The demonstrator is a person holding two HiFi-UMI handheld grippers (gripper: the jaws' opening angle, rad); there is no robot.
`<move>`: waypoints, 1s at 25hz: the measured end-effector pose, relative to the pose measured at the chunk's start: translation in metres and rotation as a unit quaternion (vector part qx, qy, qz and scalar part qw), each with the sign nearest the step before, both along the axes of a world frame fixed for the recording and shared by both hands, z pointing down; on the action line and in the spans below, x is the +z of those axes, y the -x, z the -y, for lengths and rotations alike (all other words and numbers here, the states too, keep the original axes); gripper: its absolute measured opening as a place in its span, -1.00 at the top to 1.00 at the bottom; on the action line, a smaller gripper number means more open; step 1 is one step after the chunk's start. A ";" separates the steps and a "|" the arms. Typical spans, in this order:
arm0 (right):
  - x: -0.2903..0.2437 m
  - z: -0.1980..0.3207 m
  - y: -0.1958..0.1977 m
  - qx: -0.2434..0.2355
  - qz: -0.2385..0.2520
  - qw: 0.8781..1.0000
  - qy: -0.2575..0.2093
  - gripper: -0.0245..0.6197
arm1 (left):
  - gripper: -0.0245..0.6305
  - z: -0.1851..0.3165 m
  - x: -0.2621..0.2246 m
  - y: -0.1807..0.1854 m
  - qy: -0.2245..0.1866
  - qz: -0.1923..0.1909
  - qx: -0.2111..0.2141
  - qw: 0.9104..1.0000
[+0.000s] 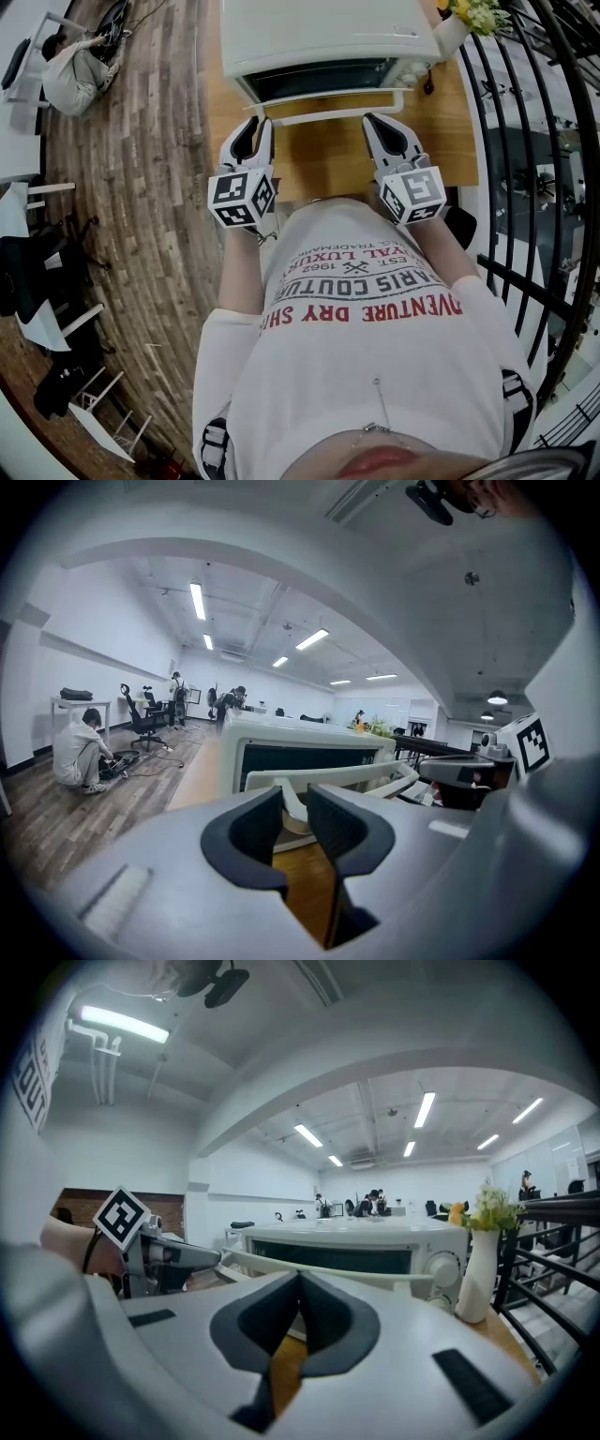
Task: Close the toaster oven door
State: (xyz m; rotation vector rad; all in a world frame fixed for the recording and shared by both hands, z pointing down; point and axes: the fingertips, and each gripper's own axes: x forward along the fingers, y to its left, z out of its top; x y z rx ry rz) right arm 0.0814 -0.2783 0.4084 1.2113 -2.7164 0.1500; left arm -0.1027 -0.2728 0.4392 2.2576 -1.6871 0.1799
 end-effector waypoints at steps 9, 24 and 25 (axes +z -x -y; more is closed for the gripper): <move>-0.003 0.010 -0.005 0.012 -0.003 1.000 -0.004 0.97 | 0.67 0.021 -0.010 0.003 0.015 0.004 -0.010 1.000; -0.006 0.013 -0.012 0.021 -0.001 1.000 -0.009 0.97 | 0.66 0.044 -0.021 0.007 -0.001 -0.004 -0.019 1.000; -0.006 0.012 -0.012 0.021 -0.001 1.000 -0.009 0.97 | 0.66 0.044 -0.022 0.008 -0.002 -0.005 -0.021 1.000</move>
